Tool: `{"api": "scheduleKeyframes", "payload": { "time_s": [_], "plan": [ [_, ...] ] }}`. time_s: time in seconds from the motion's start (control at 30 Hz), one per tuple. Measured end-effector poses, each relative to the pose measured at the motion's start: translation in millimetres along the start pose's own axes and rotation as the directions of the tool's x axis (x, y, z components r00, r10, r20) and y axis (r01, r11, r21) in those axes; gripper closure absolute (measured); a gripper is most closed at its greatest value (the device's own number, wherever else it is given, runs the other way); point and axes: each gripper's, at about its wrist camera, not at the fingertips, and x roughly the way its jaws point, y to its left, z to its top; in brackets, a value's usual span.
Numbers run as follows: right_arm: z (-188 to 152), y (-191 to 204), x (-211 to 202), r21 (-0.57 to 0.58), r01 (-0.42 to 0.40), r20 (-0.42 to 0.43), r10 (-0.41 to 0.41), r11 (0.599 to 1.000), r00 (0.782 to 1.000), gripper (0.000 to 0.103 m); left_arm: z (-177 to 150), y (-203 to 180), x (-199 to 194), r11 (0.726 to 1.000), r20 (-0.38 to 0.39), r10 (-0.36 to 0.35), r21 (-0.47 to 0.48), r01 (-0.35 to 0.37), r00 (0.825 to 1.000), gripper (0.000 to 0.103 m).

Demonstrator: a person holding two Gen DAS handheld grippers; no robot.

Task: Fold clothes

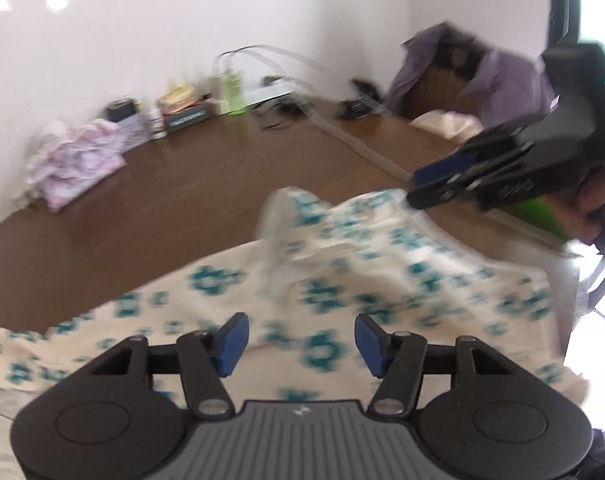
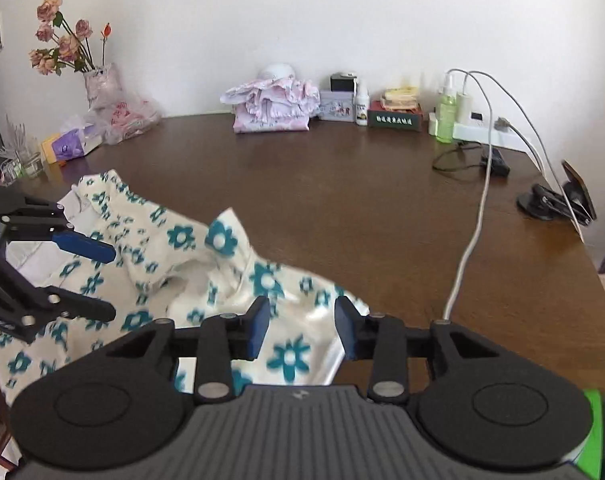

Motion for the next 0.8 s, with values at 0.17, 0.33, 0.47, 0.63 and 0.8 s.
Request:
{"api": "scheduleKeyframes", "payload": {
  "time_s": [0.17, 0.33, 0.47, 0.63, 0.8],
  "plan": [
    [-46, 12, -35, 0.012, -0.075, 0.000, 0.075, 0.997, 0.997, 0.066, -18, -49, 8, 0.987, -0.005, 0.017, 0.161, -0.016, 1.000, 0.038],
    [-85, 24, -49, 0.088, -0.086, 0.051, 0.082, 0.992, 0.995, 0.066, -24, -43, 20, 0.990, -0.069, -0.006, 0.137, 0.015, 0.998, 0.081],
    [-96, 32, -49, 0.113, -0.094, 0.058, 0.088, 0.989, 0.994, 0.066, -26, -50, 20, 0.984, -0.063, 0.001, 0.178, 0.011, 0.998, 0.100],
    [-96, 33, -47, 0.100, -0.045, 0.055, 0.039, 0.994, 0.998, 0.071, -32, -47, 9, 0.984, -0.081, -0.014, 0.178, 0.028, 0.997, 0.102],
    [-96, 34, -46, 0.097, -0.041, 0.052, 0.036, 0.994, 0.998, 0.070, -32, -50, 1, 0.973, -0.087, -0.068, 0.214, 0.085, 0.994, 0.095]
  ]
}}
